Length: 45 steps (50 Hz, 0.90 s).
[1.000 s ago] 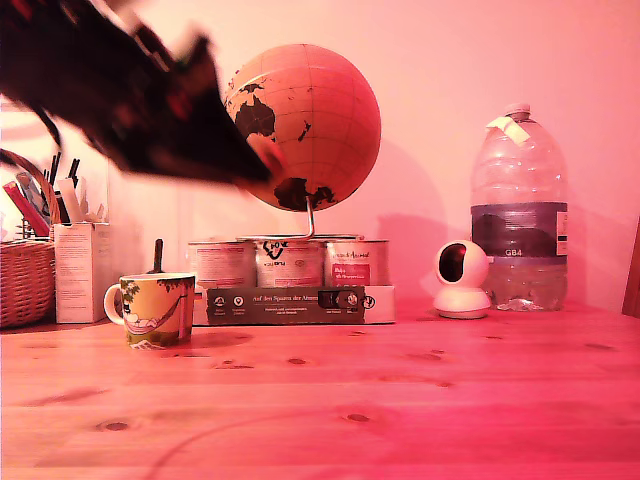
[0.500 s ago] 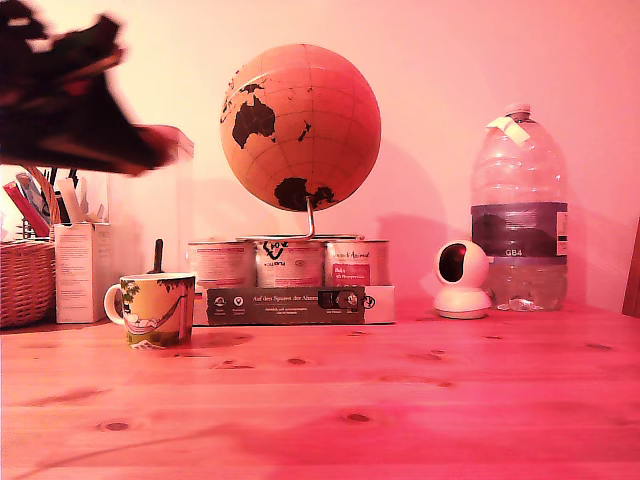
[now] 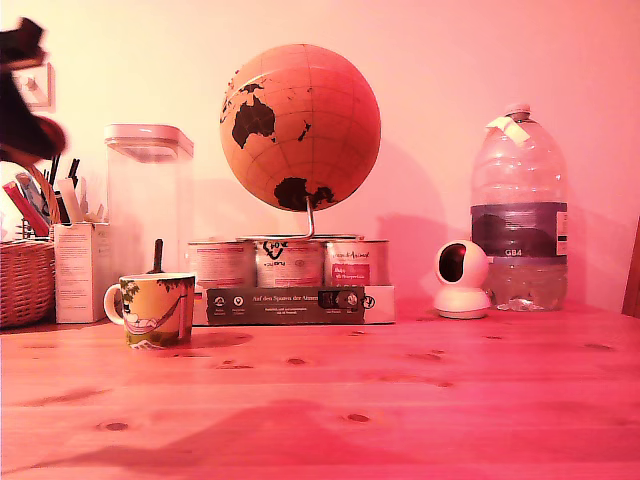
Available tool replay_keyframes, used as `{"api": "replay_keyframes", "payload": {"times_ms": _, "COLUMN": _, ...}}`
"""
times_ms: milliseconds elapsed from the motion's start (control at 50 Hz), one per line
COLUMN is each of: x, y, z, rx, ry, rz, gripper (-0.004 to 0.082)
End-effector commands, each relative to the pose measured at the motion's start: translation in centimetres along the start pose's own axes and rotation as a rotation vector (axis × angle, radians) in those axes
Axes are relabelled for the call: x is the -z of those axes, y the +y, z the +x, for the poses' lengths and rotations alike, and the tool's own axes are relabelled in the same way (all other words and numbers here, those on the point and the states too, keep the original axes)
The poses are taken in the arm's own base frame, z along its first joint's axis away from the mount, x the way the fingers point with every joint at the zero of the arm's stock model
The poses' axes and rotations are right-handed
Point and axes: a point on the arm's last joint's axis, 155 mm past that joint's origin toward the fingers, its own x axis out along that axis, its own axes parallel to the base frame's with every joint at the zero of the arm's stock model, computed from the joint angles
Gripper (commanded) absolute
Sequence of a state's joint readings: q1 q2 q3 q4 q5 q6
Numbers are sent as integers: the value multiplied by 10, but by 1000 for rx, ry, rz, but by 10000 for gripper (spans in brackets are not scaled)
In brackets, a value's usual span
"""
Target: Pick up the coffee capsules from the table one by one and drop them inside the nearest coffee cup
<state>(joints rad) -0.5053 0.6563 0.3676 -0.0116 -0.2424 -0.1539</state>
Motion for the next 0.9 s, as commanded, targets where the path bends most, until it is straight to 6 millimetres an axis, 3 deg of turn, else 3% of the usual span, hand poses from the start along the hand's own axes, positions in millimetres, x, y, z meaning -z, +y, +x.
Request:
{"api": "replay_keyframes", "payload": {"times_ms": 0, "x": 11, "y": 2, "z": 2, "rx": 3, "ry": 23, "rz": -3, "gripper": 73}}
{"api": "replay_keyframes", "payload": {"times_ms": 160, "x": 10, "y": -3, "z": 7, "rx": 51, "ry": 26, "rz": -12, "gripper": 73}}
{"api": "replay_keyframes", "payload": {"times_ms": 720, "x": 16, "y": 11, "z": 47, "rx": 43, "ry": 46, "rz": 18, "gripper": 74}}
{"api": "replay_keyframes", "payload": {"times_ms": 880, "x": 9, "y": 15, "z": 54, "rx": 35, "ry": 45, "rz": 29, "gripper": 74}}
